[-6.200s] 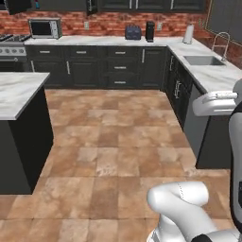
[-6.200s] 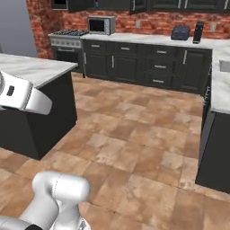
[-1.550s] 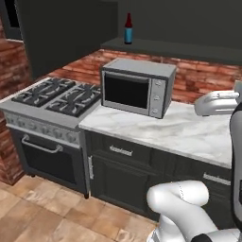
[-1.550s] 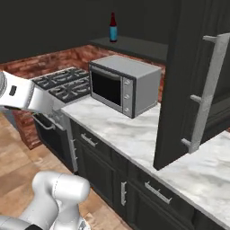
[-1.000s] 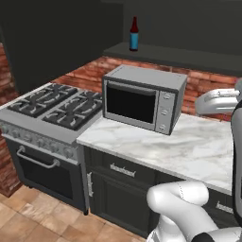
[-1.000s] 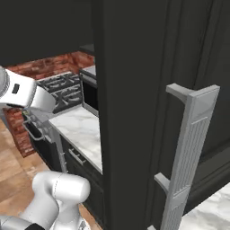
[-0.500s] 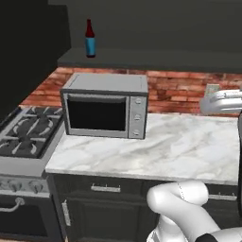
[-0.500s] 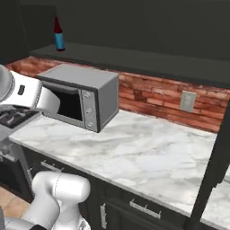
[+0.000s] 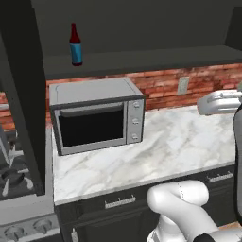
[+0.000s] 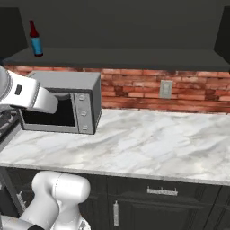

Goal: Get the candle and the beer from the cabinet and move them to the dining counter.

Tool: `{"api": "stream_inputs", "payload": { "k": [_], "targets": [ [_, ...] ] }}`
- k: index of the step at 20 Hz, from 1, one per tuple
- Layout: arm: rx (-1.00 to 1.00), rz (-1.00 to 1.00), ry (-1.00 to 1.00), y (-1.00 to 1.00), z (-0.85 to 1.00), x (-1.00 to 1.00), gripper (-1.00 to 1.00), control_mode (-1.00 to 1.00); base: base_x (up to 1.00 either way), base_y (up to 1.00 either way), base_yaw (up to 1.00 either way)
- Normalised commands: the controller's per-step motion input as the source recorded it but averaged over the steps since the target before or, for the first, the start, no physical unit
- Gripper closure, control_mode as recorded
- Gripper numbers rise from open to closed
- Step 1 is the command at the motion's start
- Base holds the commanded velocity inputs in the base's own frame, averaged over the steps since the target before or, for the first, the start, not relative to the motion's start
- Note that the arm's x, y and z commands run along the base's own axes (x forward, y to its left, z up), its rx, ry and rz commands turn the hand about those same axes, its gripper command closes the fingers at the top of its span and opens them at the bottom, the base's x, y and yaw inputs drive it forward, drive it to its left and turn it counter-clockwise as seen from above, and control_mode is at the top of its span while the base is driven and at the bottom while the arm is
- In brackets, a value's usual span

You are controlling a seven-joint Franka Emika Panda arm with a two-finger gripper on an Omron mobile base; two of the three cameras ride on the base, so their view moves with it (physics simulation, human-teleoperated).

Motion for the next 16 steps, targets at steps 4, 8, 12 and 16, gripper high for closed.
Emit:
{"api": "stream_inputs", "payload": {
  "k": [4,8,12,16],
  "targets": [
    [0.0,0.0,0.0,0.0,0.0,0.0,-1.0,1.0,0.0,0.22,-0.3],
    [0.0,0.0,0.0,0.0,0.0,0.0,-1.0,1.0,0.0,0.01,0.0],
    [0.0,0.0,0.0,0.0,0.0,0.0,-1.0,1.0,0.0,0.03,0.36],
    [0.0,0.0,0.0,0.0,0.0,0.0,-1.0,1.0,0.0,0.03,0.4]
  ]
}}
